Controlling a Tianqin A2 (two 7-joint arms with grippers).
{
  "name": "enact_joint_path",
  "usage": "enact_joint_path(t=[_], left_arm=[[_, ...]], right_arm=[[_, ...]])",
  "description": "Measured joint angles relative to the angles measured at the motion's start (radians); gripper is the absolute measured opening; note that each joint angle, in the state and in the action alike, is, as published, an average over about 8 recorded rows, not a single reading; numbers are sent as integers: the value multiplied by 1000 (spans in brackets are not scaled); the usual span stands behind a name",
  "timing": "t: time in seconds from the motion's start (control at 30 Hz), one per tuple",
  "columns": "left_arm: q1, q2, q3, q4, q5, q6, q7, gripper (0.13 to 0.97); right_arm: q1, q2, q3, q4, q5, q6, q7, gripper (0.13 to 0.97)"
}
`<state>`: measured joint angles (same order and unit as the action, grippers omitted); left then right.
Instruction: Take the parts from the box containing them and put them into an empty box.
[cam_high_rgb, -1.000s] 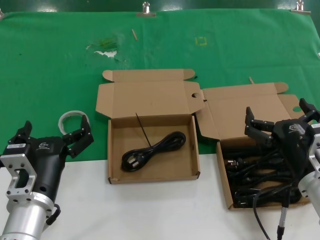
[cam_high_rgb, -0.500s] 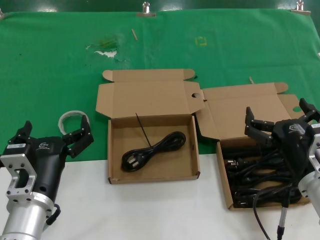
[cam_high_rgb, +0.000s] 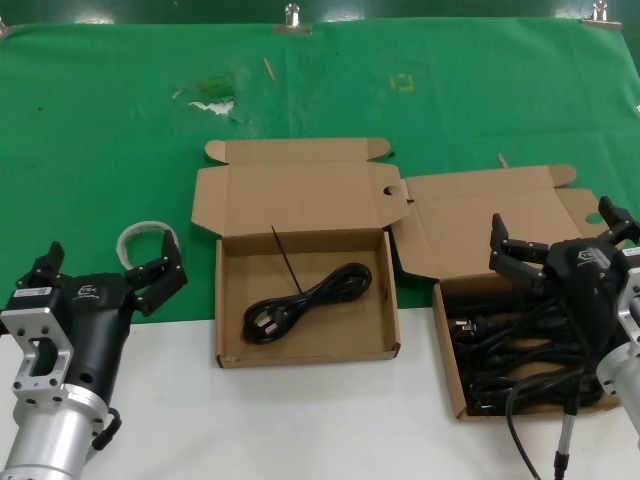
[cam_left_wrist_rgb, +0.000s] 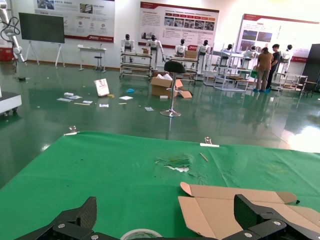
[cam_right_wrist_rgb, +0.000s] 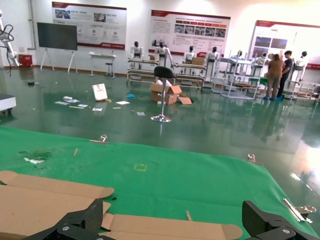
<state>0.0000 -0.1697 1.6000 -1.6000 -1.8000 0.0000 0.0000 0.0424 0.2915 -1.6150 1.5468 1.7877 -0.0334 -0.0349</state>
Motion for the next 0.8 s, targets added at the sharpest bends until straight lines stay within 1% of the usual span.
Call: enact_joint_path(t=[0.8], left_arm=[[0, 0, 0, 0, 0, 0, 0, 966]], right_arm=[[0, 0, 0, 0, 0, 0, 0, 966]])
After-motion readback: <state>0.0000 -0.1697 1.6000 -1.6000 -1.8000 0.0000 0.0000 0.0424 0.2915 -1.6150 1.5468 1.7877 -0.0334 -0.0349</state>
